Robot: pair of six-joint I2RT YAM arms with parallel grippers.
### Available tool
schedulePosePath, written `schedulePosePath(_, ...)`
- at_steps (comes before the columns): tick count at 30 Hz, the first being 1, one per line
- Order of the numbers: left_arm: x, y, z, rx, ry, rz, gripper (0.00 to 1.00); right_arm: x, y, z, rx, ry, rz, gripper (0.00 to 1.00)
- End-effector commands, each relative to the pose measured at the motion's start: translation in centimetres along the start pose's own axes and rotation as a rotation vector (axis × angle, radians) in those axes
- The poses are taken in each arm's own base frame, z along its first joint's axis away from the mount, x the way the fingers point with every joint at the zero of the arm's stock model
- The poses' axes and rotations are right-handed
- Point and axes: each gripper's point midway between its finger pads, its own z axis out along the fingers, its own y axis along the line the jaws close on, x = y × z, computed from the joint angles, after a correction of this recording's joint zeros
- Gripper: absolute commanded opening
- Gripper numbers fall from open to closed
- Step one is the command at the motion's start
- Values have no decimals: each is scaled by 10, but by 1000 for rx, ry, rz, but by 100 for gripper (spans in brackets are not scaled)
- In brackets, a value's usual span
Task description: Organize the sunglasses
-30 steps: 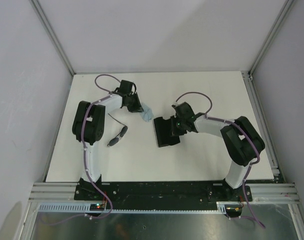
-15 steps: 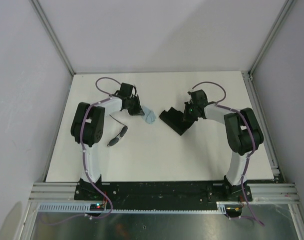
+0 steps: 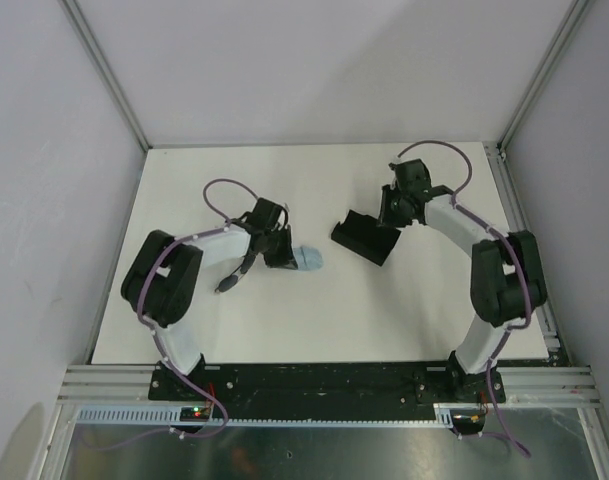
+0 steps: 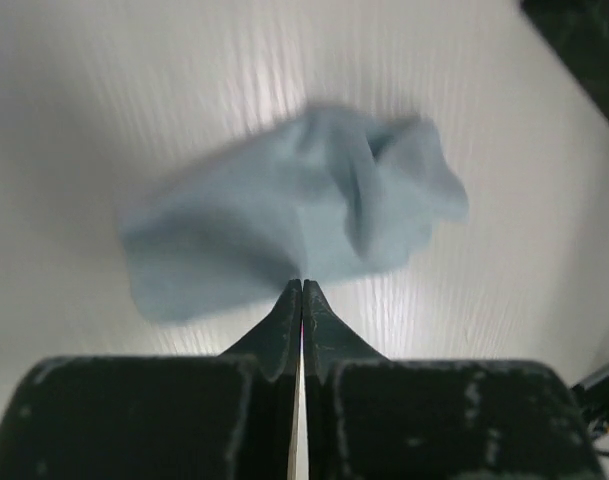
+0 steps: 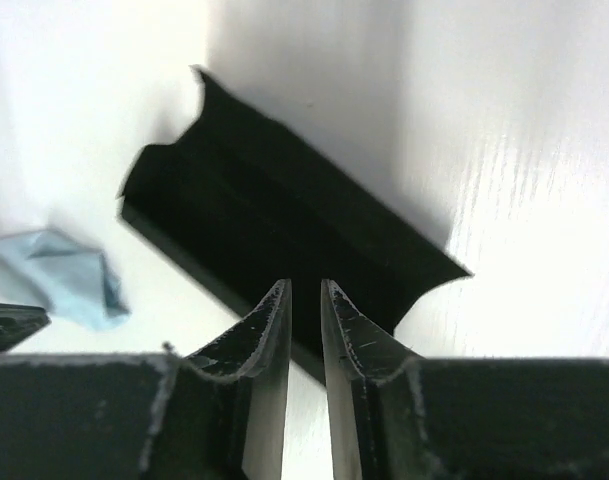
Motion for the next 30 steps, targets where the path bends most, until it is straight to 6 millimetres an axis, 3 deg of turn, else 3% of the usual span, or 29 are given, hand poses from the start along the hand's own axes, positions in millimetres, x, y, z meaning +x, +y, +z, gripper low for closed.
schedulePosePath(1,-1,-31,-41,52,-83,32,0,-17,41,-60,-27,-97,-119,23)
schedulePosePath(4,-11,-47,-78,89,-179,46,2,2,70,-80,-70,-123,-167,23)
schedulePosePath(8,-13,-49,-124,95,-287,50,17,29,104,-100,-164,-155,-166,24)
schedulePosePath(14,16,-26,-155,77,-362,-5,34,61,137,-119,-214,-217,-160,26)
schedulePosePath(19,19,-11,-151,20,-370,-27,42,72,146,-110,-215,-220,-175,27)
schedulePosePath(25,14,15,-120,-107,-367,-59,49,79,145,-72,-190,-204,-203,30)
schedulePosePath(30,4,21,-105,-116,-423,-83,51,86,149,-38,-213,-188,-198,31)
